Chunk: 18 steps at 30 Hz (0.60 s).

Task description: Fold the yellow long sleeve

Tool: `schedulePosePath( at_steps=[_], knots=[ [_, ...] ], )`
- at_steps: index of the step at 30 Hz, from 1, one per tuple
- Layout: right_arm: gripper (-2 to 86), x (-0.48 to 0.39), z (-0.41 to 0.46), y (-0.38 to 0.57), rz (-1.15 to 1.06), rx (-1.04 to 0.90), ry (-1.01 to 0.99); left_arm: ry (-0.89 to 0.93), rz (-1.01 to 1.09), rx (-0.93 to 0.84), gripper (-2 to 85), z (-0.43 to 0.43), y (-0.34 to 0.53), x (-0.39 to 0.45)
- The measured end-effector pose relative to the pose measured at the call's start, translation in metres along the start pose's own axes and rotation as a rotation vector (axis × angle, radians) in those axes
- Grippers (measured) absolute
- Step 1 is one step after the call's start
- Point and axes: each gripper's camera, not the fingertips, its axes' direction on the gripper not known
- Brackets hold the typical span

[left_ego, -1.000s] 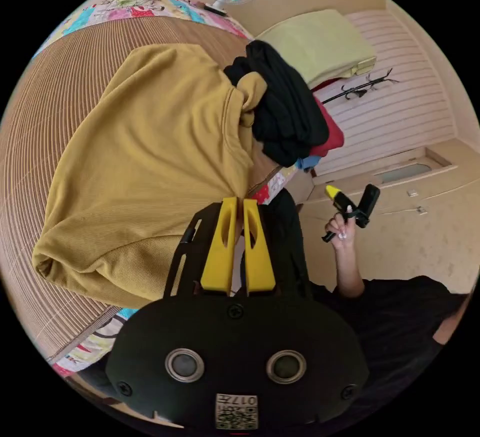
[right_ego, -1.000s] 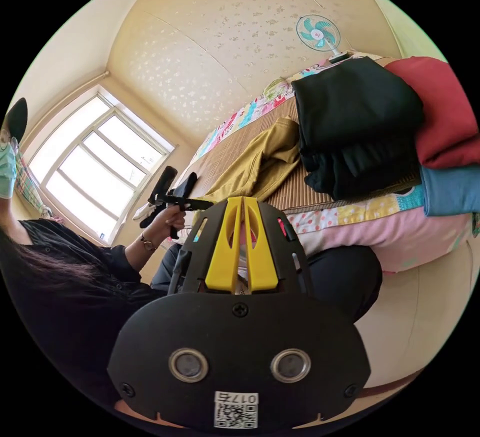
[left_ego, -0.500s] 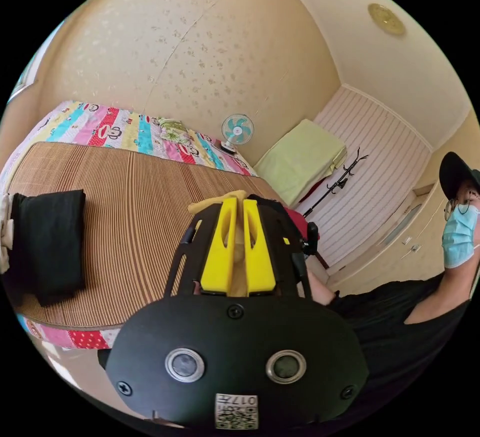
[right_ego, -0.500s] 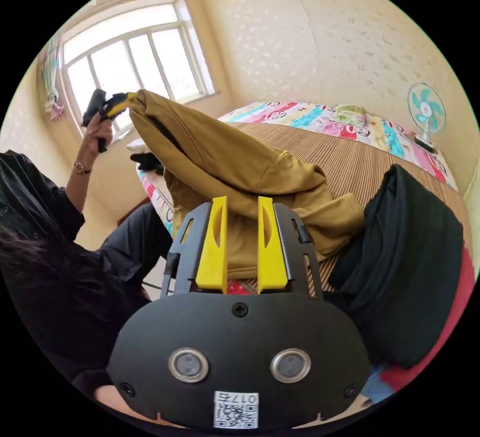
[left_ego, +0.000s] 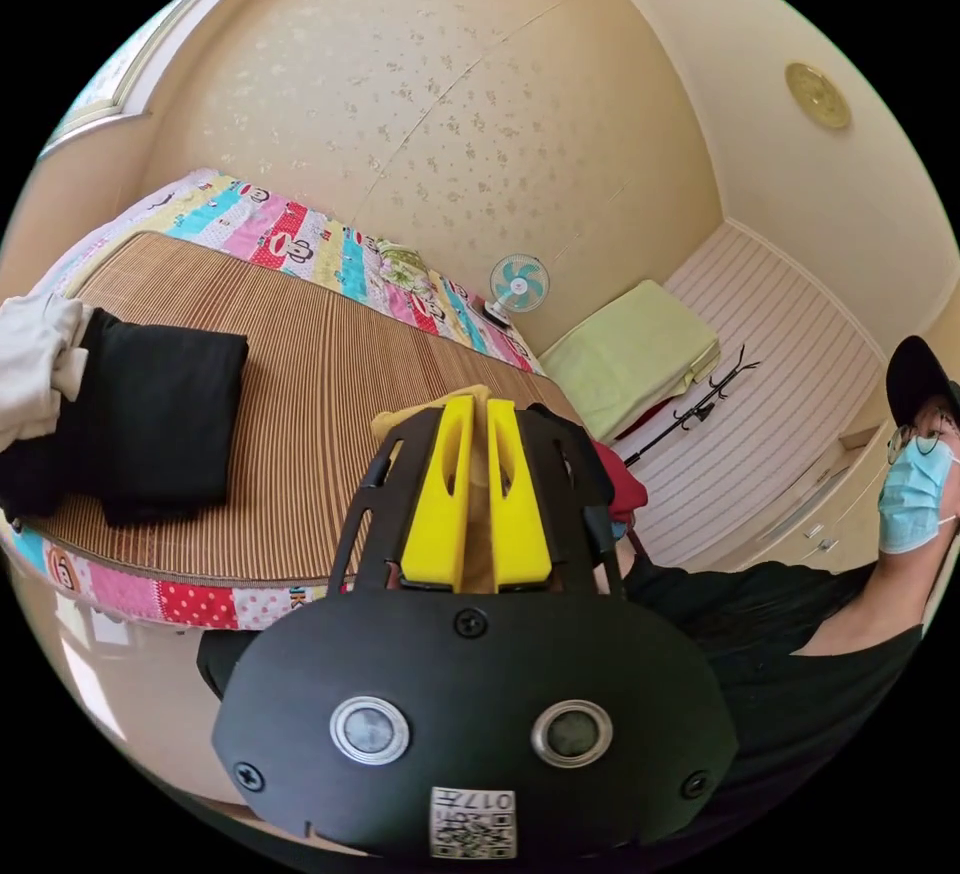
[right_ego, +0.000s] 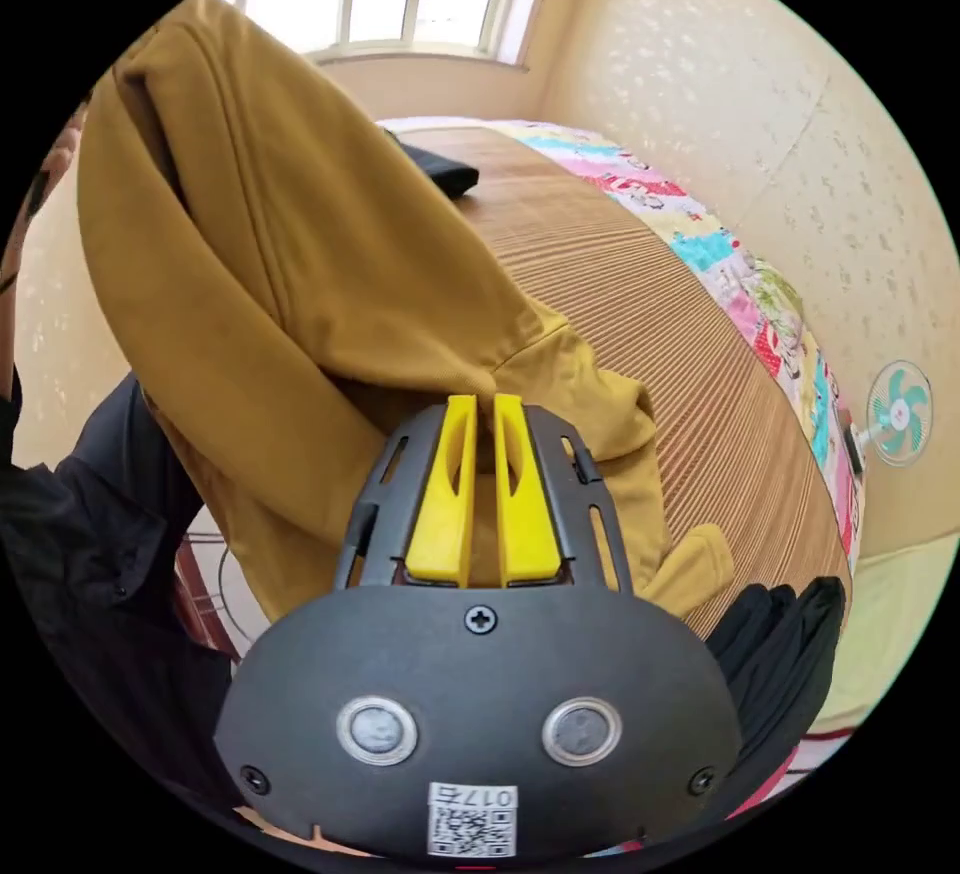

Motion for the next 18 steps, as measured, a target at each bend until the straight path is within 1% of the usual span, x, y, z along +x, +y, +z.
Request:
schedulePosePath(
  at_steps=[1,3,4,6,7,8,9,10,11,12,14,16,18],
  knots=[
    [3.9,0.003,-0.014,-0.002,0.029,0.037,0.021,-0.015,0.006,0.029,0.9,-0.015,0.0,0.003],
    [3.5,0.024,-0.092,-0.002,0.175,0.231,0.102,-0.021,0.013,0.082,0.9,-0.04,-0.003,0.009],
    [3.4,0.029,-0.116,-0.001,0.206,0.284,0.119,-0.014,0.028,0.123,0.8,-0.058,-0.007,0.016],
    [3.2,0.034,-0.226,0.011,0.285,0.539,0.209,-0.009,0.089,0.198,0.7,-0.087,-0.014,0.036],
    [3.2,0.033,-0.254,0.014,0.299,0.599,0.235,-0.011,0.14,0.254,0.6,-0.105,-0.019,0.054],
    [3.2,0.031,-0.309,0.022,0.331,0.71,0.268,0.002,0.21,0.31,0.6,-0.123,-0.023,0.077],
    [3.2,0.028,-0.357,0.032,0.345,0.808,0.259,0.013,0.249,0.341,0.6,-0.133,-0.023,0.09],
    [3.1,0.027,-0.378,0.037,0.348,0.856,0.249,0.028,0.333,0.407,0.5,-0.151,-0.022,0.116],
    [3.1,0.024,-0.414,0.05,0.345,0.949,0.229,0.014,0.389,0.476,0.4,-0.169,-0.02,0.139],
    [3.1,0.02,-0.444,0.061,0.333,1.022,0.21,0.003,0.413,0.512,0.3,-0.178,-0.018,0.151],
    [3.1,0.018,-0.475,0.07,0.309,1.09,0.168,-0.04,0.482,0.637,0.0,-0.207,-0.017,0.187],
    [3.1,0.022,-0.495,0.071,0.308,1.103,0.131,-0.073,0.511,0.674,-0.1,-0.217,-0.03,0.204],
    [3.1,0.045,-0.506,0.055,0.368,1.017,0.104,-0.115,0.532,0.637,-0.3,-0.213,-0.06,0.212]
  ],
)
